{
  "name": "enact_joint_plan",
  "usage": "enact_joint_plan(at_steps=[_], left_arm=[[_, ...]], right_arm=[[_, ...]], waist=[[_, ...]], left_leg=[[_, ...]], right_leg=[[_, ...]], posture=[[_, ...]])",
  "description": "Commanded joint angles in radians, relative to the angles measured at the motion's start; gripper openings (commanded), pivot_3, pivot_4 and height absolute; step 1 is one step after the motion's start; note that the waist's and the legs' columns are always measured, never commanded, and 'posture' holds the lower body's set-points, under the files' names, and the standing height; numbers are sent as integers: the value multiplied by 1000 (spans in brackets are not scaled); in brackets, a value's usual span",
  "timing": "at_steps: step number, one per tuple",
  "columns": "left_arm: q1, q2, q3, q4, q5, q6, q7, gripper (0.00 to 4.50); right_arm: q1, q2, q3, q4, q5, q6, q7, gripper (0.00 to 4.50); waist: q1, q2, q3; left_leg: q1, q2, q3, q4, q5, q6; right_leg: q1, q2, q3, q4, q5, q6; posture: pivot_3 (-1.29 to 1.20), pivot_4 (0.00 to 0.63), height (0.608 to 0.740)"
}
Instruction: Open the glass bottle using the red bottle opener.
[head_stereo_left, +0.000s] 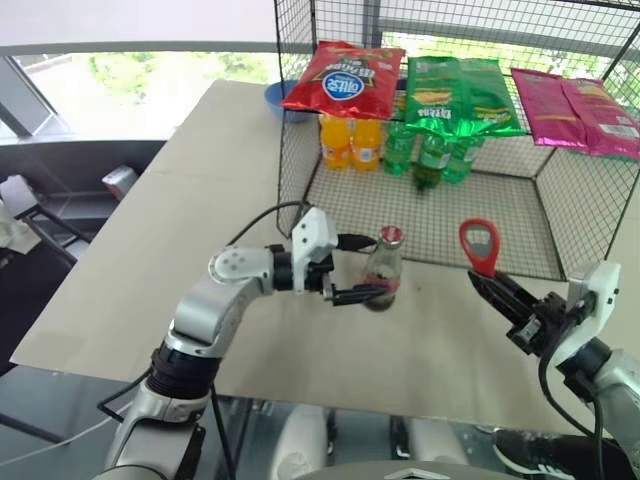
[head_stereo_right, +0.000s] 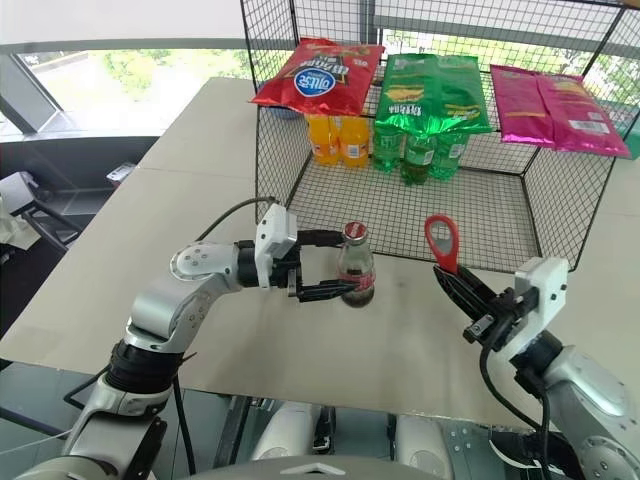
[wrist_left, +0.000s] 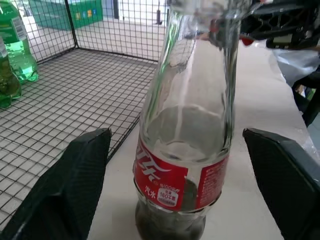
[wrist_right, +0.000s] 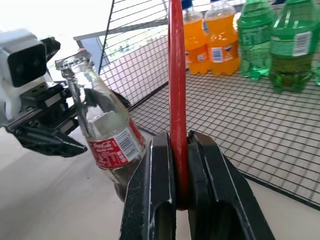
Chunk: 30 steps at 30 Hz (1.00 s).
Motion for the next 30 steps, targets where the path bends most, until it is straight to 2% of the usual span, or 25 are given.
enact_joint_plan(at_steps=[1,6,7,8,11,12,18,24,27,29,30], left_arm=[[-17,-13,21,-7,-45,-28,-10,4467],[-25,-23,-1,19,-45,-39,-14,4467],[-27,-27,-8,26,-45,-43,-19,3967],[-29,-32,-14,35,-42,-49,-21,3751],[-32,-38,-32,57,-32,-64,-32,2268],[-34,-40,-37,64,-31,-69,-38,2185],[-42,-44,-41,88,-33,-93,-54,2187],[-55,-48,-41,113,-26,-119,-61,2187],[-63,-48,-38,128,-30,-121,-67,2187],[-68,-47,-36,135,-34,-118,-69,2187],[-70,-48,-33,137,-35,-120,-67,3216]], right_arm=[[-31,4,18,-26,-24,-12,7,0],[-78,6,44,-38,-82,-15,-13,0],[-88,4,49,-39,-99,-16,-15,0],[-98,-2,55,-42,-124,-17,-14,0],[-115,-18,76,-46,-195,-23,-4,0],[-118,-19,84,-49,-212,-25,-2,0],[-131,-31,137,-52,-381,-78,17,0],[-172,-64,226,9,-659,-241,47,0],[-212,-49,265,48,-778,-326,35,0],[-244,-31,281,62,-799,-333,33,0],[-255,-24,287,67,-806,-332,37,0]], waist=[[0,0,0],[0,0,0],[0,0,0],[0,0,0],[0,0,0],[0,0,0],[1,0,0],[1,0,0],[1,0,0],[0,0,0],[0,0,0]], left_leg=[[0,0,0,0,0,0],[0,0,0,0,0,0],[0,0,0,0,0,0],[0,0,0,0,0,0],[0,0,0,0,0,0],[0,0,0,0,0,0],[0,-1,0,0,0,0],[0,-1,0,0,0,0],[0,-1,0,0,0,0],[0,-1,0,0,0,0],[0,-1,0,0,0,0]], right_leg=[[0,0,0,0,0,0],[0,0,0,0,0,0],[0,0,0,0,0,0],[0,0,0,0,0,0],[0,0,0,0,0,0],[0,0,0,0,0,0],[0,0,0,0,0,0],[0,0,0,0,0,0],[0,0,-1,0,0,0],[0,0,-1,0,0,0],[0,0,-1,0,0,0]], posture=[[0,150,740],[0,150,740],[0,150,740],[0,150,740],[0,150,740],[0,150,740],[0,150,740],[0,150,740],[0,150,740],[0,150,740],[0,150,740]])
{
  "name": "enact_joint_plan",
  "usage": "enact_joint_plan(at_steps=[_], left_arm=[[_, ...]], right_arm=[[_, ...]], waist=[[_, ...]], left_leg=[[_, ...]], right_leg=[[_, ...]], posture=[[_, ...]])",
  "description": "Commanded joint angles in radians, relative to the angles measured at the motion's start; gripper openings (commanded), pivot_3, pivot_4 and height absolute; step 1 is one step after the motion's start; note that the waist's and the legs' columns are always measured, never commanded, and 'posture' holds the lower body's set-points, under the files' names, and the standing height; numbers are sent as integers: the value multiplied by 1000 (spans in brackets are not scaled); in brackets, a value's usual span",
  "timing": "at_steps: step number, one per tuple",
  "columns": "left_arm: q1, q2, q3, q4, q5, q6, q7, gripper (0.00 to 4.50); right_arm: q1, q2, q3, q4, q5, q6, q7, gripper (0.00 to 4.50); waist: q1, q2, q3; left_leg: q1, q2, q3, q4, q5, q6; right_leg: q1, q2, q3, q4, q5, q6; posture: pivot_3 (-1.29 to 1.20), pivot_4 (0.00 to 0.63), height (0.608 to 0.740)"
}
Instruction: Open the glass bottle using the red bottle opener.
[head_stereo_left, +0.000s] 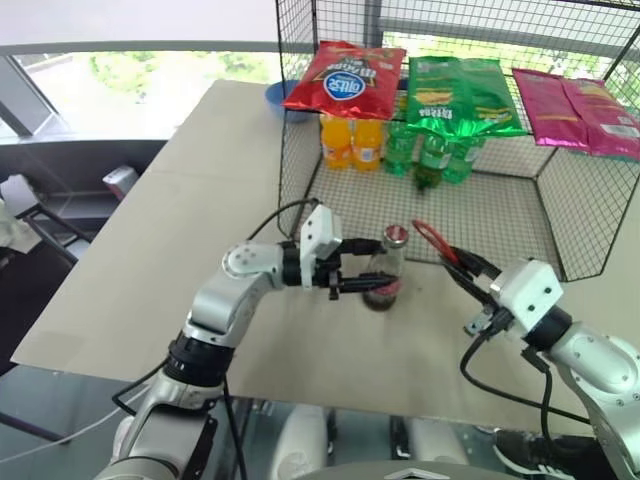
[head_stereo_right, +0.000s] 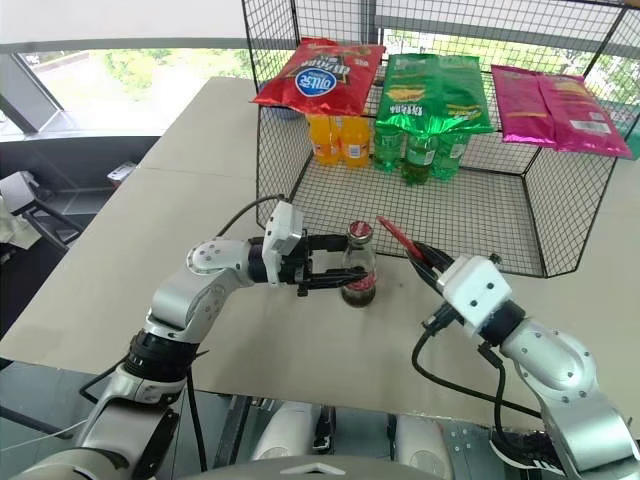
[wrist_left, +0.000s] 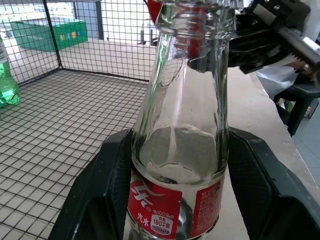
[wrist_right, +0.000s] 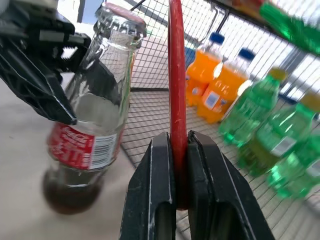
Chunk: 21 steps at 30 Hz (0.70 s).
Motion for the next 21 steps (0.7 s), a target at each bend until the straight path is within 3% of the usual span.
enact_joint_plan(at_steps=[1,3,17,20,21], left_arm=[[-16,-6,5,0,-7,-11,0,3481],[-19,-5,6,-8,-12,-3,2,4419],[-26,5,25,-63,-64,31,13,4467],[-30,8,23,-58,-65,36,10,3714],[-31,9,23,-57,-65,38,9,3197]], right_arm=[[-45,23,15,-2,-41,-38,0,0],[-56,37,21,1,-49,-35,6,0],[-80,63,10,-14,-62,2,27,0],[-80,65,5,-21,-63,8,26,0],[-81,66,5,-23,-63,9,26,0]], waist=[[0,0,0],[0,0,0],[-1,0,0],[-1,0,0],[-1,0,0]], left_leg=[[0,0,0,0,0,0],[0,0,0,0,0,0],[0,1,0,0,0,0],[0,0,0,0,0,0],[0,0,0,0,0,0]], right_leg=[[0,0,0,0,0,0],[0,0,0,0,0,0],[-1,0,0,0,0,0],[-1,0,0,0,0,0],[-1,0,0,0,0,0]], posture=[[0,150,740],[0,150,740],[0,150,740],[0,150,740],[0,150,740]])
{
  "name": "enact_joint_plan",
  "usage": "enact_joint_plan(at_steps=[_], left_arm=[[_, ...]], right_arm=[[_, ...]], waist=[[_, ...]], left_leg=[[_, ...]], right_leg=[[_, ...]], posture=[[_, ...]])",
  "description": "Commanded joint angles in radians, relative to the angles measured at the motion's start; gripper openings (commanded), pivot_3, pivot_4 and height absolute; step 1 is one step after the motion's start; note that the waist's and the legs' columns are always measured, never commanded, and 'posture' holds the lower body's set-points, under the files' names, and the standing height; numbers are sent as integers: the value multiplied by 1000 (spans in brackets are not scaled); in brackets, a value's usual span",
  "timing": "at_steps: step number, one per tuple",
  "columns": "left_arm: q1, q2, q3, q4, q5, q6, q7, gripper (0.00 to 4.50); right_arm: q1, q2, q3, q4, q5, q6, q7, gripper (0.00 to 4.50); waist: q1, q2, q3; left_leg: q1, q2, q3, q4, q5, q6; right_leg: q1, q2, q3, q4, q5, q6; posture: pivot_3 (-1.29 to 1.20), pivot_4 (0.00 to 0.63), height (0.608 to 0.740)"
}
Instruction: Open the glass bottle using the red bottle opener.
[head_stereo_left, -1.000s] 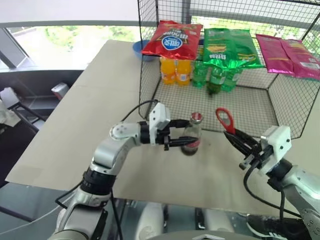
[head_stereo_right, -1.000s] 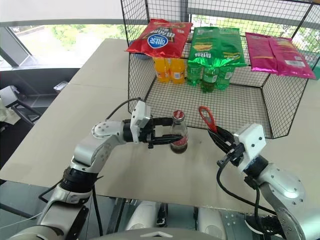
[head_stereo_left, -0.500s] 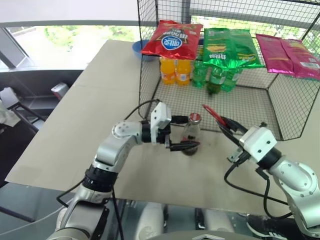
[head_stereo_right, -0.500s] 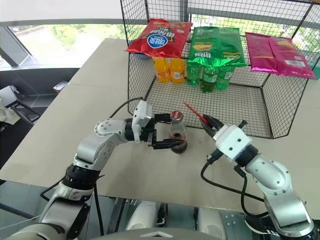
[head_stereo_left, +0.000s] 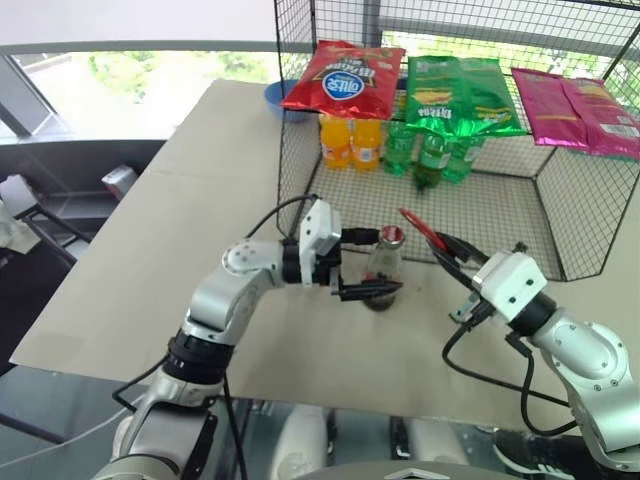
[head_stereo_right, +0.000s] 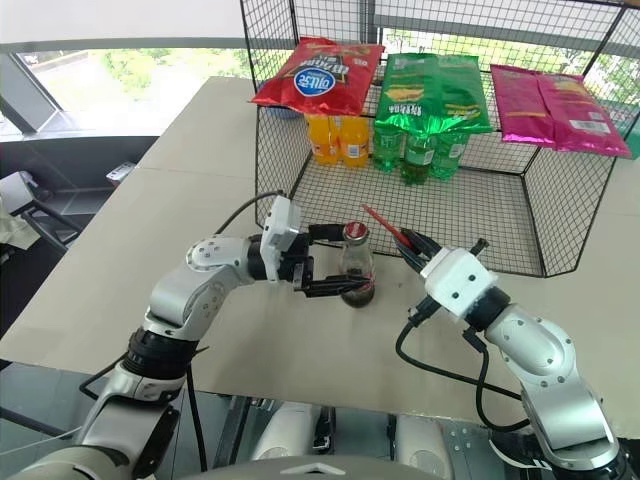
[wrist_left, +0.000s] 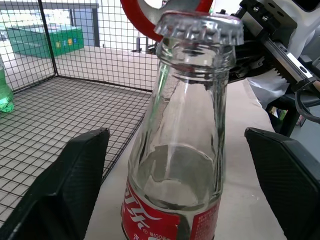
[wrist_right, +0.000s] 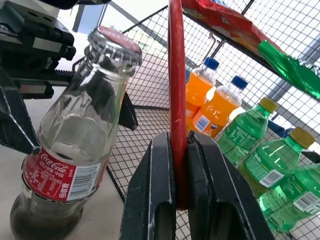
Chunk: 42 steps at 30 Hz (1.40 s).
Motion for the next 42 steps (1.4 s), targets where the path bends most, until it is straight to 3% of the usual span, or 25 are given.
enact_joint_plan(at_steps=[1,3,5,20,31,37,42], left_arm=[[-21,5,18,-32,-20,2,-4,2757],[-21,6,17,-32,-20,4,-5,2005],[-19,9,18,-38,-22,7,-7,1889],[-11,26,10,-34,-17,-1,-14,1889],[-2,40,13,-43,-23,1,-11,1889],[-2,52,7,-40,-18,8,-15,1889],[-7,49,8,-33,-10,1,-12,3733]], right_arm=[[-14,5,-27,-37,-1,-2,1,0],[-14,6,-24,-38,-4,-2,1,0],[-11,8,-20,-42,-9,-7,0,0],[-11,2,15,16,-122,-140,19,0],[27,-6,82,144,-360,-395,-36,0],[45,20,120,208,-410,-477,-76,0],[41,21,109,231,-413,-495,-86,0]], waist=[[0,0,0],[0,0,0],[0,0,0],[0,0,0],[0,0,0],[0,0,-1],[-1,1,-1]], left_leg=[[0,0,0,0,0,0],[0,0,0,0,0,0],[0,0,0,0,0,0],[0,0,0,0,0,0],[1,0,0,0,2,-3],[1,0,0,0,2,-4],[2,0,1,0,2,-4]], right_leg=[[0,0,0,0,0,0],[0,0,0,0,0,0],[0,0,0,0,0,0],[0,0,0,0,0,0],[1,0,0,0,0,0],[1,0,0,0,0,0],[1,0,0,0,0,0]], posture=[[0,150,740],[0,150,740],[0,150,740],[0,150,740],[0,150,740],[0,150,740],[0,150,740]])
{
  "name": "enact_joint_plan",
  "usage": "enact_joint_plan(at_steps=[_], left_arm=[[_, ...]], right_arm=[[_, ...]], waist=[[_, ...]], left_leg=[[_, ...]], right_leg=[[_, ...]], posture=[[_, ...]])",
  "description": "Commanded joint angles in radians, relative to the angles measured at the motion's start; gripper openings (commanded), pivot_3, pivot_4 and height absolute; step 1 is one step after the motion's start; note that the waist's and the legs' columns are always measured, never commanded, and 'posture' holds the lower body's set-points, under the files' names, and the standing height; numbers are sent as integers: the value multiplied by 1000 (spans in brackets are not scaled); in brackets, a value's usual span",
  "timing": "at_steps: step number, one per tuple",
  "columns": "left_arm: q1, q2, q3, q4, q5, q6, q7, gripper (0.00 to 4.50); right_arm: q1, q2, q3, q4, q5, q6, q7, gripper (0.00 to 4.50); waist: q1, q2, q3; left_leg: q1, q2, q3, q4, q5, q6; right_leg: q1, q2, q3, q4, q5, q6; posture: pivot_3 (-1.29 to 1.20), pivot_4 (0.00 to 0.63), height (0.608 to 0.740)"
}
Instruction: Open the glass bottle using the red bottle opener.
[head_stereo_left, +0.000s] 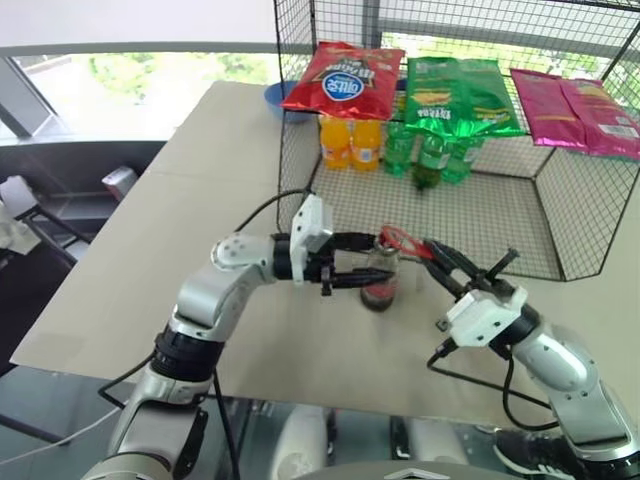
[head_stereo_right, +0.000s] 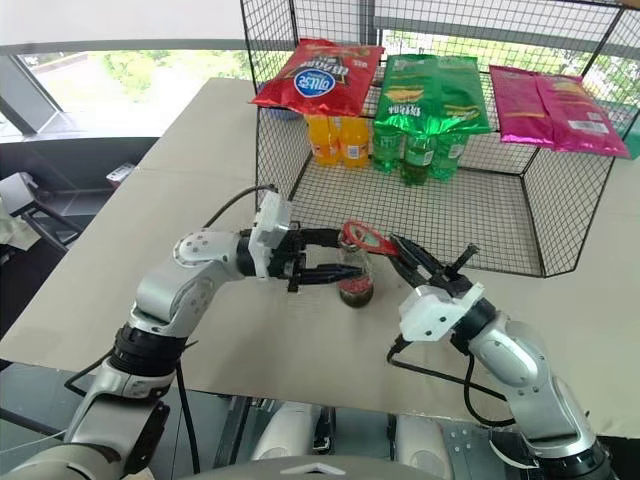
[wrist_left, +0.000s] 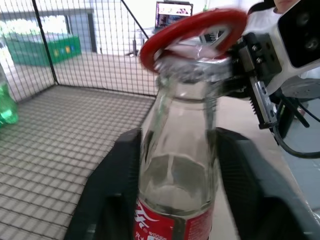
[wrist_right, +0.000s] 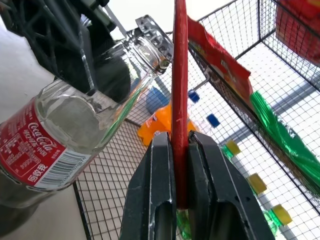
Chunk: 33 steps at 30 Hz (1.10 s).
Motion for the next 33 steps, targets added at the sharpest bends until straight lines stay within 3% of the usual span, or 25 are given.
enact_joint_plan(at_steps=[1,9,14,33], left_arm=[[-4,1,-2,-8,11,-6,8,3733],[-14,-5,-11,13,26,-19,8,3733],[-19,-9,-12,21,30,-22,7,2158],[-34,-16,10,53,19,-27,20,2144]], right_arm=[[14,-11,17,30,-32,-14,21,0],[0,-1,-3,35,-30,-9,9,0],[-17,14,-22,27,-23,6,-1,0],[-27,81,-77,-13,-4,17,-48,0]], waist=[[1,0,0],[0,0,0],[0,0,0],[0,0,0]], left_leg=[[0,0,0,0,0,0],[0,0,0,0,0,1],[0,0,0,0,0,1],[0,0,0,0,0,1]], right_leg=[[0,0,0,0,0,0],[0,0,0,1,-2,-3],[0,0,0,1,-2,-3],[0,1,0,2,-2,-3]], posture=[[0,150,740],[0,150,740],[0,150,740],[0,150,740]])
